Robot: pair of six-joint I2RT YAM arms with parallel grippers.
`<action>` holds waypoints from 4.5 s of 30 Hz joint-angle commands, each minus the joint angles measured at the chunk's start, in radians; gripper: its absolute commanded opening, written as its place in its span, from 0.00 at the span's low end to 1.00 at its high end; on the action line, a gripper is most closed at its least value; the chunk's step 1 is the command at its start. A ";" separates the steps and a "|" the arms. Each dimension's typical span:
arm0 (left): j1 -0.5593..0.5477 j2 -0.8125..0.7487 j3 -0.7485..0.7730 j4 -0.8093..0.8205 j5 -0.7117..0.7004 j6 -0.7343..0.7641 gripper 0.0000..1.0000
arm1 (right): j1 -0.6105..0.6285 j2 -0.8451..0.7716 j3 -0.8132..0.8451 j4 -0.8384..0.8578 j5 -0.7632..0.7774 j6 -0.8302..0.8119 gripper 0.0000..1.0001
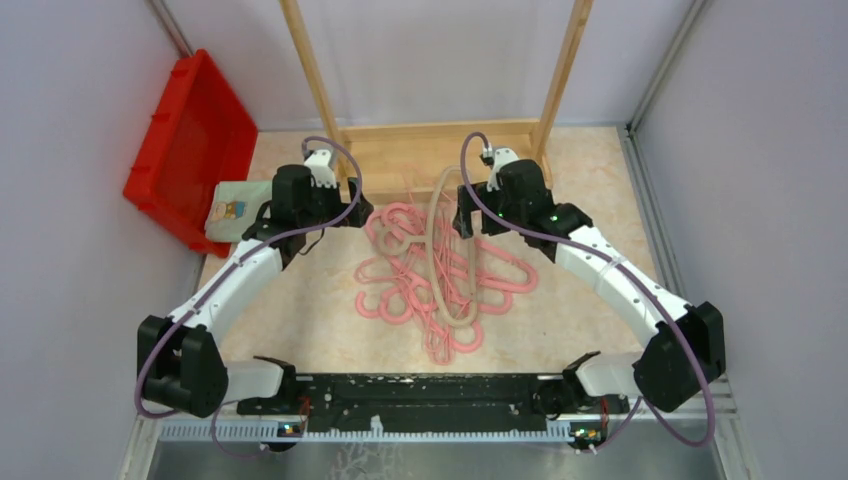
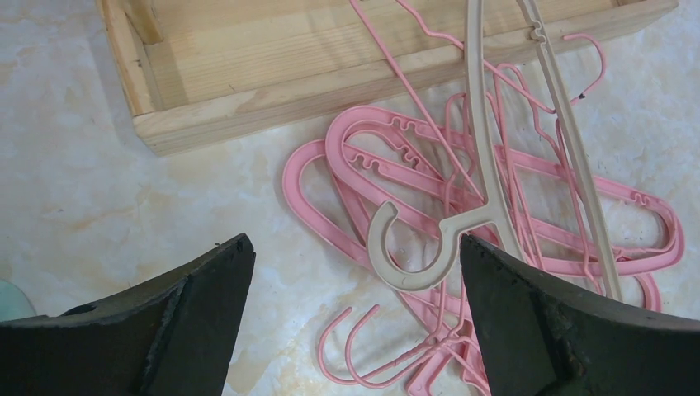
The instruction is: Organize the hangers
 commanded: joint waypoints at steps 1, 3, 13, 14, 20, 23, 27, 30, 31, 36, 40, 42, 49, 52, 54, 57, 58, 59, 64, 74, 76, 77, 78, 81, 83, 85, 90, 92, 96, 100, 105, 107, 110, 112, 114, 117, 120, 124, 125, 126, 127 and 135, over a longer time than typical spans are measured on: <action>-0.004 -0.014 0.038 0.008 -0.016 0.019 1.00 | 0.008 -0.049 0.009 0.071 -0.018 0.026 0.99; -0.004 -0.016 0.038 0.013 -0.012 0.016 1.00 | 0.008 -0.080 -0.036 0.126 -0.062 0.034 0.99; -0.004 -0.046 -0.001 0.018 -0.029 0.019 1.00 | 0.055 0.044 -0.084 0.168 -0.148 -0.032 0.95; -0.004 -0.051 -0.006 0.017 -0.033 0.020 1.00 | 0.069 0.059 -0.081 0.173 -0.138 -0.035 0.90; -0.004 -0.086 -0.047 0.007 -0.059 0.018 1.00 | 0.157 0.215 0.007 0.101 -0.056 -0.078 0.45; -0.004 -0.103 -0.070 0.011 -0.063 0.011 1.00 | 0.212 0.283 0.056 0.072 -0.007 -0.105 0.44; -0.003 -0.121 -0.092 0.013 -0.074 0.006 1.00 | 0.235 0.324 0.069 0.088 -0.011 -0.081 0.44; -0.003 -0.128 -0.105 0.016 -0.071 0.002 1.00 | 0.237 0.343 0.065 0.080 0.002 -0.077 0.49; -0.003 -0.132 -0.110 0.018 -0.069 0.002 1.00 | 0.237 0.347 0.062 0.078 0.006 -0.077 0.50; -0.002 -0.143 -0.122 0.024 -0.076 0.002 1.00 | 0.240 0.399 0.055 0.091 0.000 -0.074 0.51; -0.002 -0.158 -0.134 0.030 -0.089 0.002 1.00 | 0.250 0.437 0.075 0.087 -0.004 -0.075 0.51; -0.002 -0.166 -0.145 0.035 -0.102 0.001 1.00 | 0.252 0.450 0.081 0.087 -0.004 -0.075 0.51; -0.003 -0.184 -0.172 0.037 -0.128 -0.009 1.00 | 0.252 0.469 0.067 0.092 0.015 -0.068 0.44; -0.003 -0.191 -0.180 0.038 -0.136 -0.014 1.00 | 0.253 0.464 0.059 0.090 0.024 -0.066 0.38; -0.003 -0.198 -0.187 0.037 -0.138 -0.016 1.00 | 0.253 0.455 0.053 0.087 0.032 -0.066 0.34; -0.003 -0.211 -0.194 0.039 -0.143 -0.018 1.00 | 0.253 0.430 0.058 0.067 0.042 -0.069 0.29; -0.003 -0.214 -0.196 0.038 -0.145 -0.018 1.00 | 0.253 0.417 0.059 0.059 0.047 -0.069 0.28; -0.003 -0.217 -0.197 0.038 -0.148 -0.018 1.00 | 0.253 0.404 0.063 0.050 0.056 -0.069 0.27; -0.003 -0.225 -0.192 0.034 -0.164 -0.016 1.00 | 0.252 0.296 0.098 -0.030 0.086 -0.077 0.22; -0.003 -0.219 -0.165 0.034 -0.183 -0.016 1.00 | 0.234 0.169 0.265 -0.153 0.104 -0.106 0.14; -0.003 -0.223 -0.162 0.037 -0.190 -0.017 1.00 | 0.194 0.170 0.321 -0.144 0.069 -0.083 0.12; -0.003 -0.225 -0.161 0.039 -0.191 -0.018 1.00 | 0.169 0.175 0.354 -0.136 0.049 -0.068 0.09; -0.003 -0.227 -0.161 0.040 -0.191 -0.018 1.00 | 0.142 0.185 0.383 -0.123 0.026 -0.055 0.05; -0.003 -0.234 -0.161 0.041 -0.192 -0.021 1.00 | 0.069 0.229 0.473 -0.079 -0.034 -0.028 0.00; -0.003 -0.240 -0.162 0.039 -0.197 -0.020 1.00 | 0.049 0.274 0.539 -0.084 -0.043 -0.043 0.00; -0.003 -0.252 -0.164 0.032 -0.205 -0.016 1.00 | 0.036 0.312 0.595 -0.103 -0.047 -0.055 0.00; -0.002 -0.293 -0.187 0.031 -0.233 -0.004 1.00 | -0.029 0.348 0.695 -0.047 -0.153 0.015 0.00; -0.003 -0.302 -0.199 0.034 -0.240 -0.005 1.00 | -0.081 0.390 0.751 0.012 -0.261 0.112 0.00; -0.003 -0.304 -0.209 0.032 -0.240 -0.011 1.00 | -0.163 0.452 0.884 0.153 -0.451 0.316 0.00; -0.003 -0.301 -0.213 0.038 -0.254 -0.010 1.00 | -0.203 0.568 1.077 0.288 -0.595 0.541 0.00; -0.002 -0.297 -0.219 0.044 -0.265 -0.012 1.00 | -0.222 0.672 1.242 0.440 -0.660 0.755 0.00; -0.001 -0.299 -0.223 0.045 -0.272 -0.013 1.00 | -0.228 0.681 1.243 0.501 -0.665 0.820 0.00; -0.001 -0.300 -0.228 0.047 -0.276 -0.014 1.00 | -0.236 0.688 1.241 0.544 -0.648 0.890 0.00; -0.001 -0.297 -0.223 0.048 -0.276 -0.012 1.00 | -0.243 0.687 1.237 0.544 -0.620 0.915 0.00; -0.001 -0.292 -0.214 0.046 -0.275 -0.010 1.00 | -0.246 0.687 1.225 0.551 -0.589 0.954 0.00; -0.001 -0.287 -0.201 0.041 -0.275 -0.005 1.00 | -0.248 0.699 1.214 0.583 -0.562 1.059 0.00; -0.001 -0.287 -0.196 0.036 -0.278 0.003 1.00 | -0.248 0.718 1.228 0.578 -0.546 1.124 0.00; -0.001 -0.290 -0.198 0.033 -0.286 0.005 1.00 | -0.248 0.715 1.227 0.460 -0.517 1.131 0.00; -0.001 -0.292 -0.201 0.034 -0.287 0.005 1.00 | -0.248 0.711 1.216 0.448 -0.514 1.137 0.00; -0.001 -0.293 -0.202 0.034 -0.287 0.003 1.00 | -0.248 0.703 1.203 0.436 -0.509 1.140 0.00; -0.001 -0.293 -0.204 0.033 -0.287 0.000 1.00 | -0.249 0.697 1.189 0.424 -0.504 1.141 0.00; -0.001 -0.301 -0.206 0.027 -0.298 0.009 1.00 | -0.247 0.703 1.154 0.374 -0.455 1.147 0.00</action>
